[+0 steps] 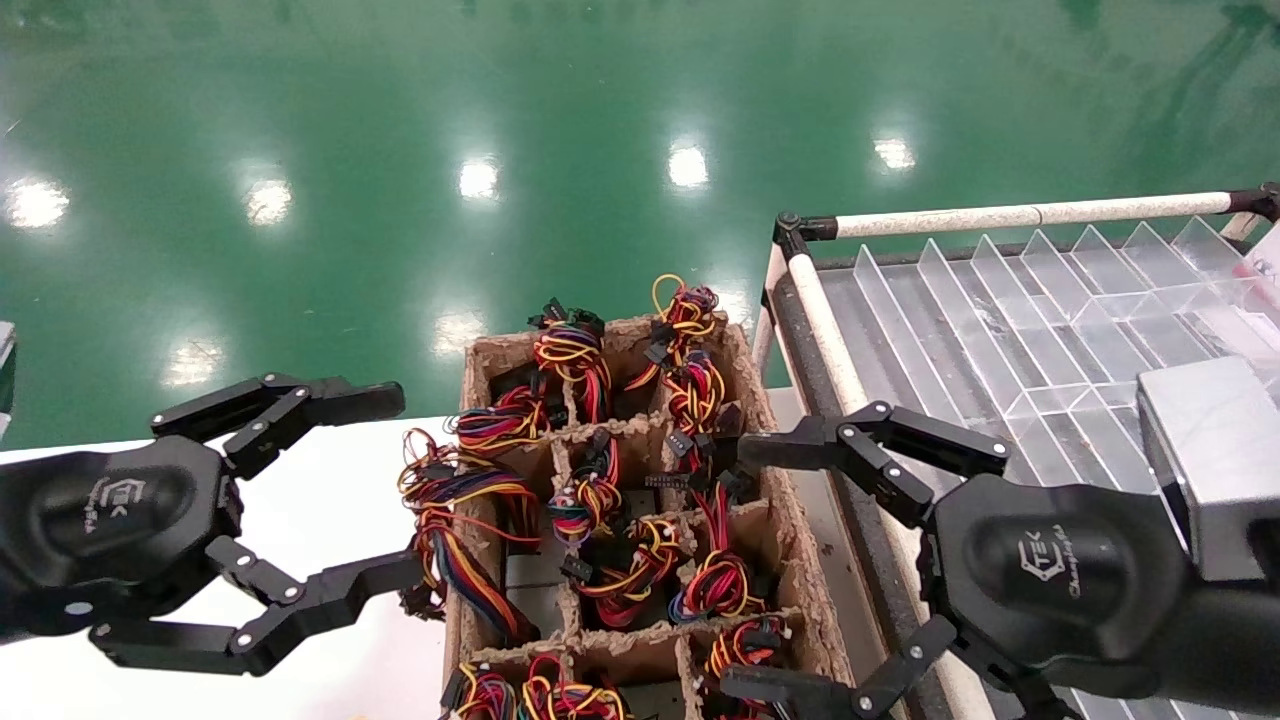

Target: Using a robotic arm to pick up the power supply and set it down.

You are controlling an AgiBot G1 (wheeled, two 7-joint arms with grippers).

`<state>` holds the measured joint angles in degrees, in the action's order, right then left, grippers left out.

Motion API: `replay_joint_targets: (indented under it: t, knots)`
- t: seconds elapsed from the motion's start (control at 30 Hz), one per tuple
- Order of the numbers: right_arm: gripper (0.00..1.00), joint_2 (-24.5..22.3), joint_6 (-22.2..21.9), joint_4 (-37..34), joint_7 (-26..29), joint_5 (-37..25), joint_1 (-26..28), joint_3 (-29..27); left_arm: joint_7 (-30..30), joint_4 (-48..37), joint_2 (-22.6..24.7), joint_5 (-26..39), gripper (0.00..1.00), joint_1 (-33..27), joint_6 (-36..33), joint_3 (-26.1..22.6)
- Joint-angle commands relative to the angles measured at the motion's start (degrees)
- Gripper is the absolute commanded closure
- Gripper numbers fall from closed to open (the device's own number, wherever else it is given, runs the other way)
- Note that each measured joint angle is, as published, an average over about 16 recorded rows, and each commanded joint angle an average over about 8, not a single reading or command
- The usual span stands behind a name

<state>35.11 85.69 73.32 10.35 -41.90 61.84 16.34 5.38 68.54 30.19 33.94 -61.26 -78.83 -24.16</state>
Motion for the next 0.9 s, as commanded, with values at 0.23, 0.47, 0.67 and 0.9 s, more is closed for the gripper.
replay_joint_targets:
  t: [0.23,0.47,0.67,0.9]
  knots:
    - [0.0,0.0,0.0,0.0,0.0,0.0,0.0,0.0,0.0,0.0,0.0,0.0,0.0,0.0,0.0,0.0]
    - [0.0,0.0,0.0,0.0,0.0,0.0,0.0,0.0,0.0,0.0,0.0,0.0,0.0,0.0,0.0,0.0]
    - [0.0,0.0,0.0,0.0,0.0,0.0,0.0,0.0,0.0,0.0,0.0,0.0,0.0,0.0,0.0,0.0]
    - [0.0,0.0,0.0,0.0,0.0,0.0,0.0,0.0,0.0,0.0,0.0,0.0,0.0,0.0,0.0,0.0]
